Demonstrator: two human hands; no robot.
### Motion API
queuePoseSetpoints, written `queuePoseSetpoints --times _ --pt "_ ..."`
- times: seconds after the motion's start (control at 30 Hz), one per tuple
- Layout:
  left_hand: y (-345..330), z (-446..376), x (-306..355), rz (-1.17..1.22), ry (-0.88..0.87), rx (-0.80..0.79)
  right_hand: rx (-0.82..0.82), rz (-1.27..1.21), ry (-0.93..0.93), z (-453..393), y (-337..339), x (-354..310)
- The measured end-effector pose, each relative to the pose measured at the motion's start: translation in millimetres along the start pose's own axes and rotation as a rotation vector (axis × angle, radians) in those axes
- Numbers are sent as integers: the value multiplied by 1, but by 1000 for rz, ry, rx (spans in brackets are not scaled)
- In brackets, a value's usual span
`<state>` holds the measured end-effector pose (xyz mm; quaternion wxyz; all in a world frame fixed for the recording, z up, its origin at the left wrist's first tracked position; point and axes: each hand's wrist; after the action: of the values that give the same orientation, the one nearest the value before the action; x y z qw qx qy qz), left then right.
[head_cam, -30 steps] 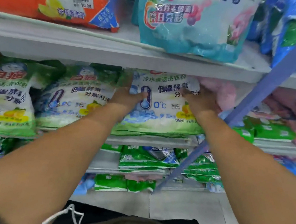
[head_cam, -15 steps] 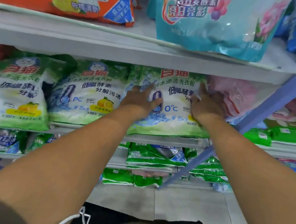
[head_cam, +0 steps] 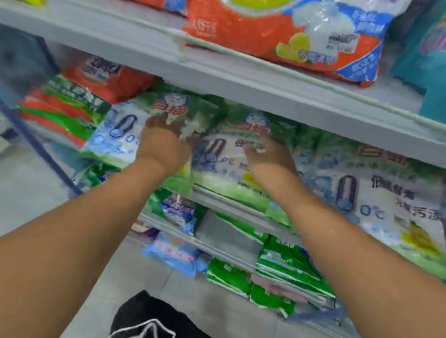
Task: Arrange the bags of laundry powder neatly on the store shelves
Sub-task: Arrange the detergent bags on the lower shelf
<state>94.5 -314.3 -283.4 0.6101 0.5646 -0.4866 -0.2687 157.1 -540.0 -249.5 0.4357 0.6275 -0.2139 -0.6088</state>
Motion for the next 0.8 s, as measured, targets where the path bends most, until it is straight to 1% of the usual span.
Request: queuePoseSetpoints --times 0.07,0.1,0.2,0.27,0.3,0.37,0.43,0.5,0.57,0.63,0.67,0.73,0.8 --pt "8 -6 -38 -28 99 -27 -131 -92 -56 -7 -27 -31" --pt "15 -7 -53 -8 131 -7 -181 -135 -97 -11 -40 -46" --pt "25 -19 -95 24 146 145 -231 -321 -228 -29 -74 -82" --pt "34 -26 -113 112 182 176 -262 -364 -321 -38 -91 -99" --pt "36 -32 -121 182 208 109 -271 -344 -345 -40 -96 -107" --pt "41 -42 -133 322 268 -131 -267 -282 -374 -45 -104 -119" --pt "47 -53 -152 471 351 -338 -265 -219 -372 -52 -109 -127" --pt "48 -64 -170 720 393 -520 -269 -173 -372 -54 -107 -133" --pt "52 -69 -174 921 443 -672 -265 -204 -375 -54 -105 -132" --pt "56 -67 -167 1043 420 -718 -223 -273 -338 -52 -99 -128" --pt "55 -65 -160 1084 416 -704 -198 -306 -311 -48 -93 -128" --pt "51 -56 -140 1130 405 -637 -168 -398 -247 -41 -75 -123" --pt "43 -56 -117 1141 383 -520 -97 -455 -220 -35 -50 -117"
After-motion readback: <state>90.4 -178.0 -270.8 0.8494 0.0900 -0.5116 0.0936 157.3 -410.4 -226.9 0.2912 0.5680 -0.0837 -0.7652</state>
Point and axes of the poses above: each hand's wrist, its own z-axis away from the middle knuckle, its own y-axis out of the back of the hand, x = y × z, and after that the axes turned 4 degrees about -y, right-handed
